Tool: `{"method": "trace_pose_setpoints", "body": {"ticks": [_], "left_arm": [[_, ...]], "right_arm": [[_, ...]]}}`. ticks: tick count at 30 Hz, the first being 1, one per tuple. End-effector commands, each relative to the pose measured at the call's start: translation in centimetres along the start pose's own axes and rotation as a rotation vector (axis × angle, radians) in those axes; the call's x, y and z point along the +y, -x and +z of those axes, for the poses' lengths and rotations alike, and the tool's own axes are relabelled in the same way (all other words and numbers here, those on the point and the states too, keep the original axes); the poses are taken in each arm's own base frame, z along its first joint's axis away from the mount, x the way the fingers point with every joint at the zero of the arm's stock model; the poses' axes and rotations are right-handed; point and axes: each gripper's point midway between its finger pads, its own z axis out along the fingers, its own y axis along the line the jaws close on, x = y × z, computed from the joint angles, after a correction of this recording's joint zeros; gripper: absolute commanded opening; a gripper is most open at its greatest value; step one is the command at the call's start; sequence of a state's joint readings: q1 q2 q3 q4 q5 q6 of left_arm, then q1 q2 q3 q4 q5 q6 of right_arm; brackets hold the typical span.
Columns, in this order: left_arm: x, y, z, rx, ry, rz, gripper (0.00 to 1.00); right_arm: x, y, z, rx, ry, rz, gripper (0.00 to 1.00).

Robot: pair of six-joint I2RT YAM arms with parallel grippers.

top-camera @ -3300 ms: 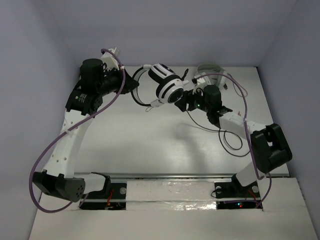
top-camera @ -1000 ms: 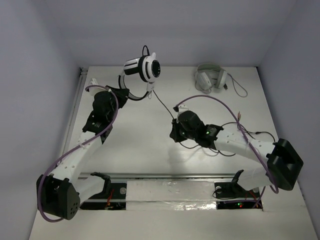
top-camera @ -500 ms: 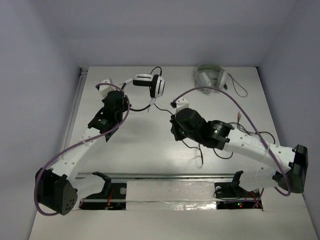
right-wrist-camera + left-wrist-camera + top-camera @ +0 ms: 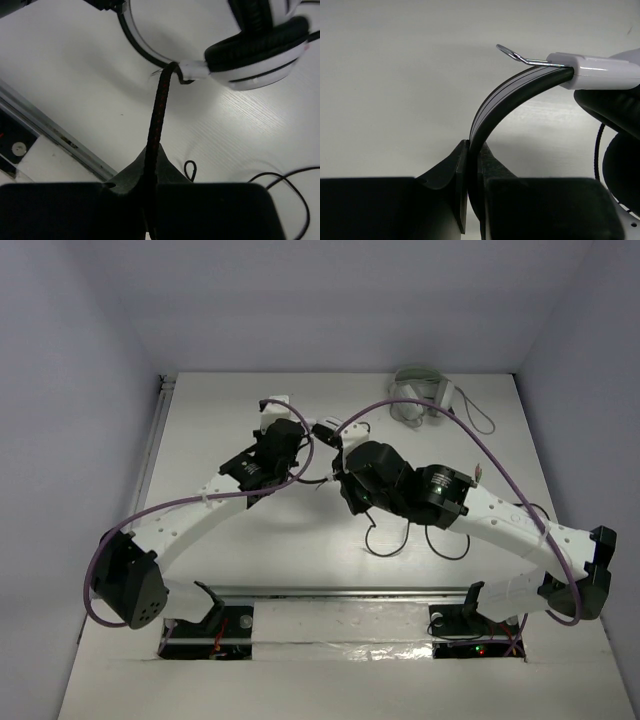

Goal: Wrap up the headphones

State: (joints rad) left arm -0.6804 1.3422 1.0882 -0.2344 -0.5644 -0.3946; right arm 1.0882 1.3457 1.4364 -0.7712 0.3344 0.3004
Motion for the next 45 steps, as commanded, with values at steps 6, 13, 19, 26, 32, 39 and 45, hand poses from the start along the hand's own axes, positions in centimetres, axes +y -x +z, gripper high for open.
{"method": "trace_pose_setpoints", "body": {"ticks": [6, 13, 19, 26, 32, 39, 45], "left_arm": [[-3.4, 0.4, -2.7, 0.049, -0.135, 0.227, 0.00], [-6.4, -1.8, -6.1, 0.079, -0.426, 0.313, 0.00], [-6.6, -2.8, -8.7, 0.088, -0.567, 0.350, 0.00], [-6.1, -3.8, -9.9, 0.097, -0.629, 0.409, 0.00], [-6.2, -3.0, -9.8, 0.072, -0.622, 0.411, 0.00], [-5.2, -3.5, -7.6, 0.106, -0.493, 0.438, 0.00], [-6.1, -3.3, -8.4, 0.110, -0.546, 0.444, 0.00]], "right_arm": [[-3.5, 3.8, -3.0, -0.086, -0.172, -0.080, 0.00], [-4.0, 5.2, -2.2, -0.165, -0.218, -0.117, 0.00], [-6.8, 5.9, -1.0, -0.190, -0.343, -0.106, 0.00], [-9.5, 5.8, -0.2, -0.201, -0.410, -0.081, 0.00], [-12.3, 3.8, 1.7, -0.155, -0.451, -0.028, 0.04], [-12.5, 1.3, 2.9, -0.100, -0.413, 0.032, 0.18], [-14.0, -0.3, 3.5, -0.040, -0.470, 0.040, 0.24]]}}
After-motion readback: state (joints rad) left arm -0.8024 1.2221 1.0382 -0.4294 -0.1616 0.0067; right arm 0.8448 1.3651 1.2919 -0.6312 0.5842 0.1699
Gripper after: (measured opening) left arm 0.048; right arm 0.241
